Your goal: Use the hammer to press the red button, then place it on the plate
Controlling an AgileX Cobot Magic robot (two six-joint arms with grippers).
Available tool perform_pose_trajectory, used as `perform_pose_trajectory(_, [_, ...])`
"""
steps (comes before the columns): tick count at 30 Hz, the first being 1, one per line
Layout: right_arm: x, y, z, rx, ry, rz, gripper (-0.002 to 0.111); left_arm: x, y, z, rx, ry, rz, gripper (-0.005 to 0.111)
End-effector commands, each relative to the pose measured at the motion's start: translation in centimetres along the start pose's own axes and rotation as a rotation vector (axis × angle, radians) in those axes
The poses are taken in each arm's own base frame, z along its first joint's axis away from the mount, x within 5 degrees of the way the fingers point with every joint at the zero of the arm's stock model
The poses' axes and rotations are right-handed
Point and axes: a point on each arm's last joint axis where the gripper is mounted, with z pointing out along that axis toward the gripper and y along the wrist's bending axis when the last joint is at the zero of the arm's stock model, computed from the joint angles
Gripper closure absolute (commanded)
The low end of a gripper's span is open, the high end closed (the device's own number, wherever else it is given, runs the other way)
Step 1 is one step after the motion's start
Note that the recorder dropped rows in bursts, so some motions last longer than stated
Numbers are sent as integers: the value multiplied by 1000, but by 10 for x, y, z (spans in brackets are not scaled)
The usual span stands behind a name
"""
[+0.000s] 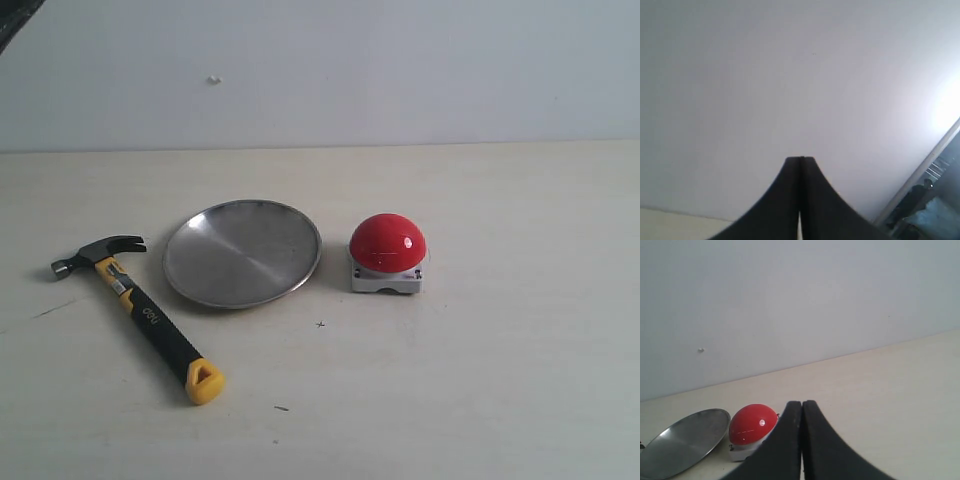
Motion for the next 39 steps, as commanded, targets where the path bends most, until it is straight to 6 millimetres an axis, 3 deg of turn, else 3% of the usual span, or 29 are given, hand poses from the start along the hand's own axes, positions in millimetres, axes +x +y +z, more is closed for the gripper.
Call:
perform_pose_trajectory(1, [-1, 0, -1, -6, -10, -11, 108, 2, -7, 0, 76, 32, 113, 107])
perform_pose_trajectory(3, [-1, 0, -1, -6, -10, -11, 108, 6, -5, -1, 49, 82, 110, 107])
perform_pose_trajectory(4, [-1, 0, -1, -6, -10, -11, 108, 9, 15, -2, -181, 102, -76, 107])
perform_pose_trajectory(7, [-1, 0, -1, -6, -10, -11, 108, 20, 46, -15, -538, 220, -121, 107])
perform_pose_trajectory(14, [-1, 0, -1, -6, -10, -11, 108, 15, 47, -16, -545, 157, -254, 107])
perform_pose_trajectory(19, [-1, 0, -1, -6, -10, -11, 108, 25, 54, -20, -647, 210, -297, 107])
perform_pose_trajectory(24, [-1, 0, -1, -6, -10, -11, 108, 22, 55, 1, -634, 221, -284, 107])
perform_pose_trajectory(29, [-1, 0, -1, -6, -10, -11, 108, 25, 67, 13, -727, 239, -349, 107])
perform_pose_trajectory(34, [-1, 0, -1, -6, -10, -11, 108, 32, 84, 23, -905, 327, -342, 107])
perform_pose_trajectory(39, [-1, 0, -1, -6, -10, -11, 108, 46, 102, 30, -972, 370, -362, 107])
